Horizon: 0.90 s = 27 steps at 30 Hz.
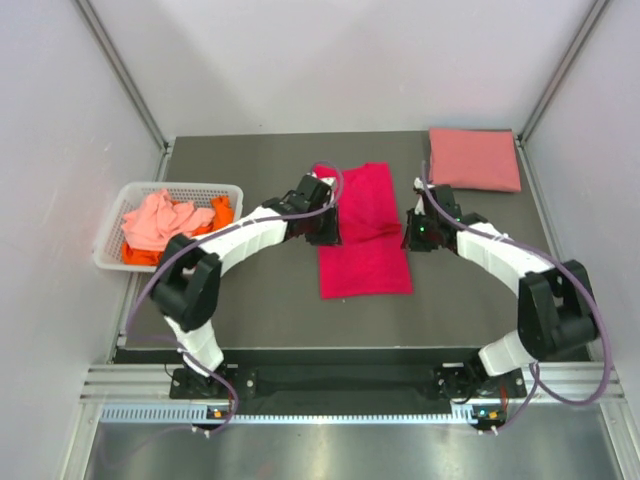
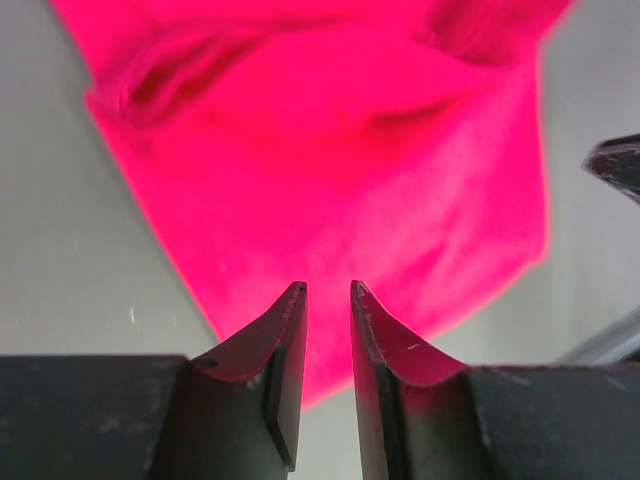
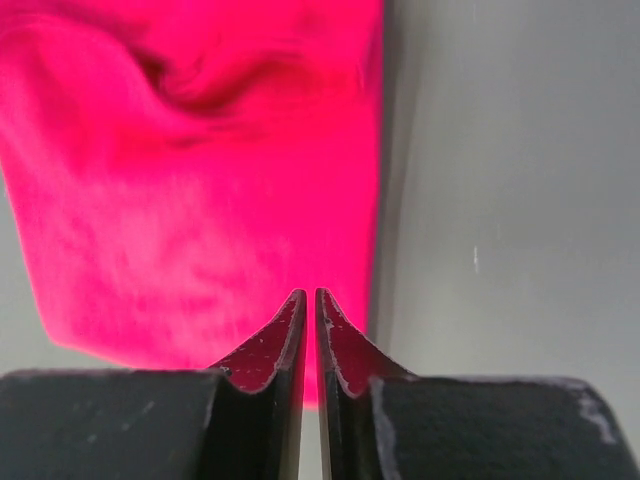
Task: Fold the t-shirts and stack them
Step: Fold the tshirt
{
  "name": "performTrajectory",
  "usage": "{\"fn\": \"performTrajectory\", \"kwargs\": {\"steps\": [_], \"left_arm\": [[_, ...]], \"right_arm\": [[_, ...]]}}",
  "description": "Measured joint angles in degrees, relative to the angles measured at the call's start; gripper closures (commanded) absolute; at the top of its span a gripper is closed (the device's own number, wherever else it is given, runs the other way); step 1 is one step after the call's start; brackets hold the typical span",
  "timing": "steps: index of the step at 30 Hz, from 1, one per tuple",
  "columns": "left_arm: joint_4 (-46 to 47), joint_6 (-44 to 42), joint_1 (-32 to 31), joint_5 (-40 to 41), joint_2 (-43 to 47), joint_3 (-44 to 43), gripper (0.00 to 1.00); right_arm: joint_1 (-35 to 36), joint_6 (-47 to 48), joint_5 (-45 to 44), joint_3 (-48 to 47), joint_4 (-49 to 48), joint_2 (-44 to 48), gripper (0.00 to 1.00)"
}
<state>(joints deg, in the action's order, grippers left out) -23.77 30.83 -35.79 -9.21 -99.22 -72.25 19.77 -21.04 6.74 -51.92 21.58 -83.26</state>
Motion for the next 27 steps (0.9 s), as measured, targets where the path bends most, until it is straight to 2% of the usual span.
{"fn": "performTrajectory", "kwargs": {"steps": [6, 11, 18, 22, 25, 27], "left_arm": [[-0.3, -2.0, 1.0, 1.6, -11.4, -7.4, 0.72], [-0.5, -2.7, 3.5, 3.6, -14.8, -10.6, 0.72], [0.2, -2.4, 10.0, 7.6, -18.9, -16.4, 0.7], [0.5, -2.6, 13.6, 6.7, -18.7, -15.2, 0.65], [0.6, -4.0, 14.0, 4.5, -17.1, -13.3, 0.6], [0.6, -5.4, 13.6, 2.5, -15.7, -12.3, 0.58]], "right_arm": [[0.0, 1.9, -0.7, -6.9, -1.0, -10.0, 0.93], [0.0, 2.9, -1.7, -14.8, -0.7, -18.3, 0.93], [0.0, 3.5, -2.8, -31.3, -0.7, -28.9, 0.91], [0.0, 4.0, -3.9, -32.3, -0.5, -29.4, 0.87], [-0.1, 4.9, -4.0, -30.0, -0.1, -28.0, 0.79], [-0.5, 6.0, -3.0, -28.6, 0.9, -26.6, 0.76]]}}
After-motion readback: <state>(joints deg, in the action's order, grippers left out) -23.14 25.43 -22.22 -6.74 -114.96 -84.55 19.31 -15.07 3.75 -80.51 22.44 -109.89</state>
